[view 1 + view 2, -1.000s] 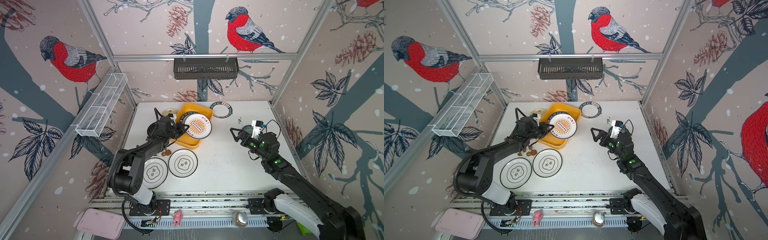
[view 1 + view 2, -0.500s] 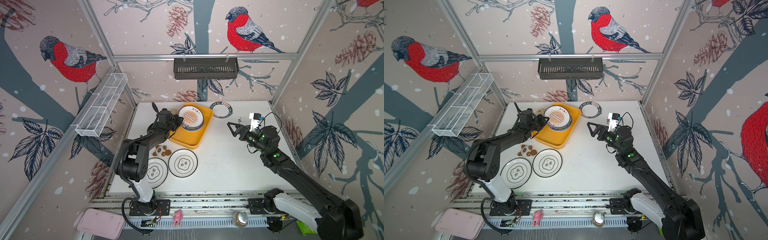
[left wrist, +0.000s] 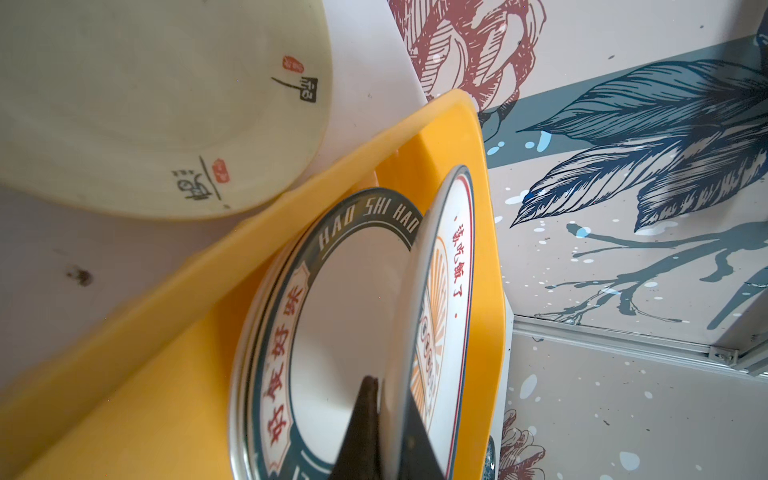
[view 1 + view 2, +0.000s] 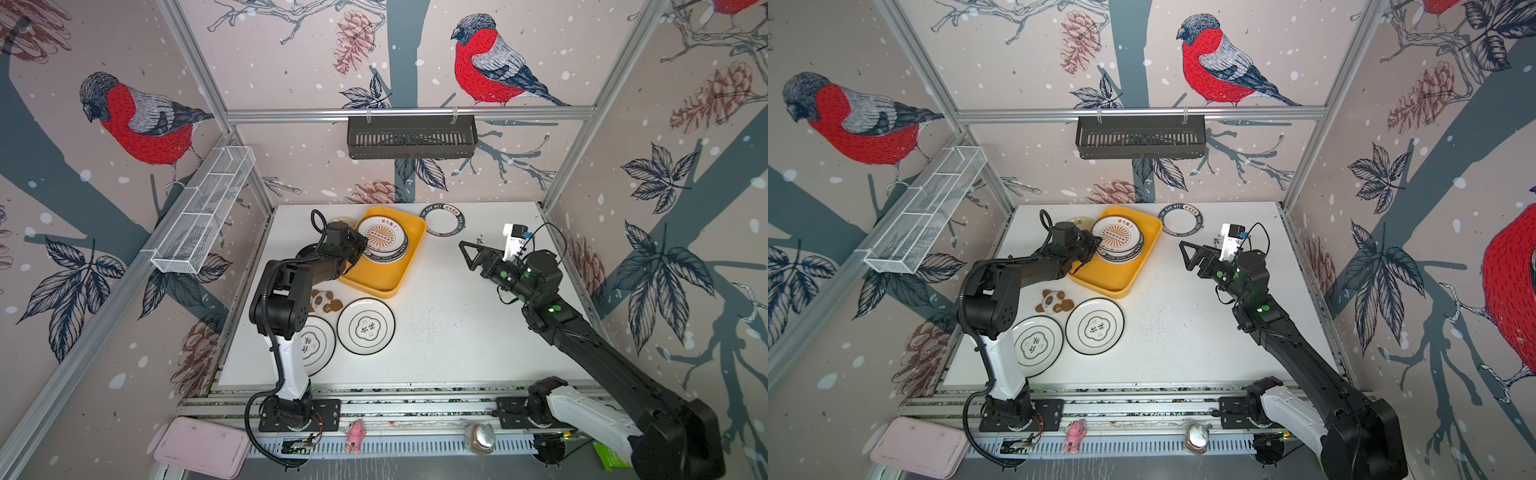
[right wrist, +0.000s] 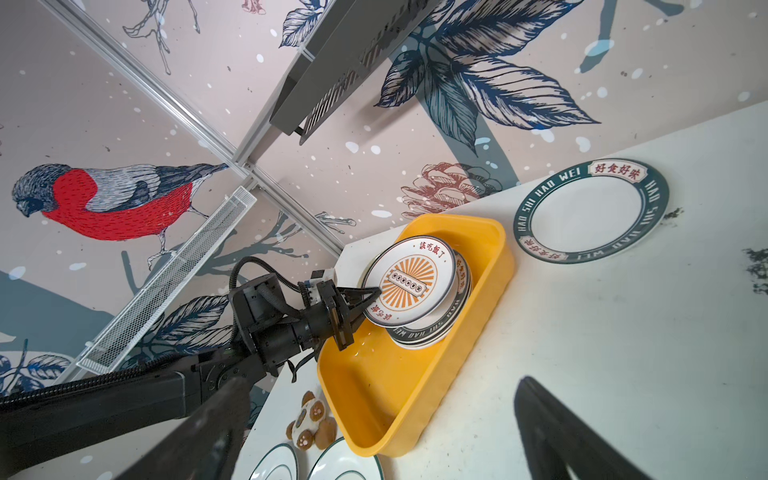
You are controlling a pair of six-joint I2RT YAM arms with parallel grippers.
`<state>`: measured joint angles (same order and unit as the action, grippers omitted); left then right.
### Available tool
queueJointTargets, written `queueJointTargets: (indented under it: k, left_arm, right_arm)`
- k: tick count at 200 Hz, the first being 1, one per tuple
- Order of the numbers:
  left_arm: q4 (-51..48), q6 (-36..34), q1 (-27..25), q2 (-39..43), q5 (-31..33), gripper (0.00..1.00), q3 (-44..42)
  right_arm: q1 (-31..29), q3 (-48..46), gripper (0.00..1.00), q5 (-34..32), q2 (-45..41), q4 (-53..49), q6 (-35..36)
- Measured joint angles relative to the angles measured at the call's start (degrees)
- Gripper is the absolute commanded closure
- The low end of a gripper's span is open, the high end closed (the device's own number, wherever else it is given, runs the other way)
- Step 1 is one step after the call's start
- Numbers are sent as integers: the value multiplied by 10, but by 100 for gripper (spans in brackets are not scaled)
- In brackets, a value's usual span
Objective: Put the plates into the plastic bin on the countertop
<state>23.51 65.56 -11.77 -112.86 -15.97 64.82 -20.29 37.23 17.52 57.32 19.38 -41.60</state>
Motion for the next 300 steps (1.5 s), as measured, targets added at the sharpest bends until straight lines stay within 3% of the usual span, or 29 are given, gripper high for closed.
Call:
queueJointTargets:
  k: [59,105,159,197,225,300]
  left_arm:
    - [-8,0,-6,-33,11,100,27]
    - [-22,0,-9,-41,15,93,43]
    - [-43,-15,-14,-46,14,71,53]
    - [-80,-40,-18,-43,17,40,61]
    - [-115,-70,-23,-37,18,22,87]
    - [-260,-164,-33,-43,42,10,160]
  right_arm:
    - [43,-13,0,15,32,12,-5]
    - [63,-18,0,22,35,16,-9]
    - [80,-30,0,23,16,16,-21]
    - [85,-35,0,23,-1,10,-21]
    - [87,-35,0,12,-15,-9,-21]
    - [93,-39,0,-35,-58,-67,-16]
